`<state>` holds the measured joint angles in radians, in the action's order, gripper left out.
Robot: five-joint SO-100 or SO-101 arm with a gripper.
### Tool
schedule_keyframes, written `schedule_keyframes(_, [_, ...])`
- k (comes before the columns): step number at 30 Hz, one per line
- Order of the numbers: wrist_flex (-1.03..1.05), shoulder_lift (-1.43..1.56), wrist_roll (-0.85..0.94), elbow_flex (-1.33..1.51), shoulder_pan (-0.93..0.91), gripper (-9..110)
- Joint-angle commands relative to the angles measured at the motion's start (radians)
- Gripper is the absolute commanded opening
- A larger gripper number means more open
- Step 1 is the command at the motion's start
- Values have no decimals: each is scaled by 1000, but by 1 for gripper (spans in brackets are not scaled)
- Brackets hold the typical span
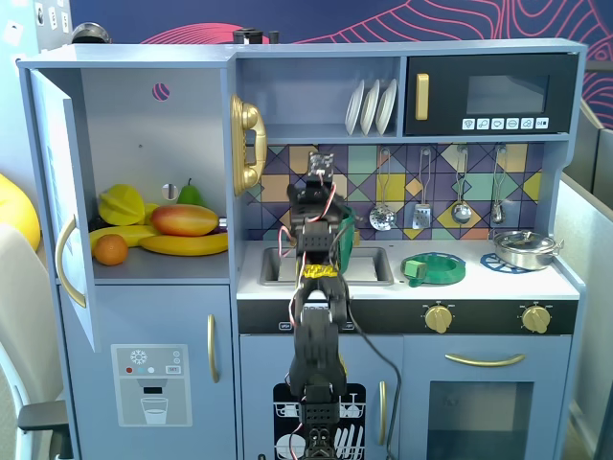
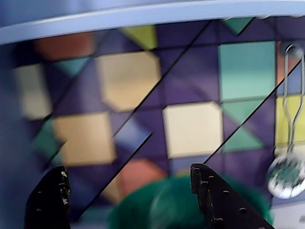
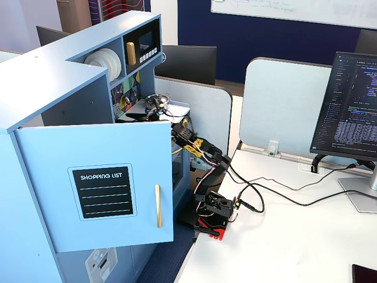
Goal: Pick up the green pineapple from the left cabinet and place it in the green recipient
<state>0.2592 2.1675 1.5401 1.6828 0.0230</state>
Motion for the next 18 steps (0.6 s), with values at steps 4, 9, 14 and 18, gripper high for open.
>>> schedule_keyframes(4, [2,426,29,485,43,27])
schedule_keyframes(9, [130,713,44,854,54,27])
schedule_keyframes(14, [403,867,-8,1065,61,29])
schedule_keyframes(18, [535,939,-48,1200,69,29])
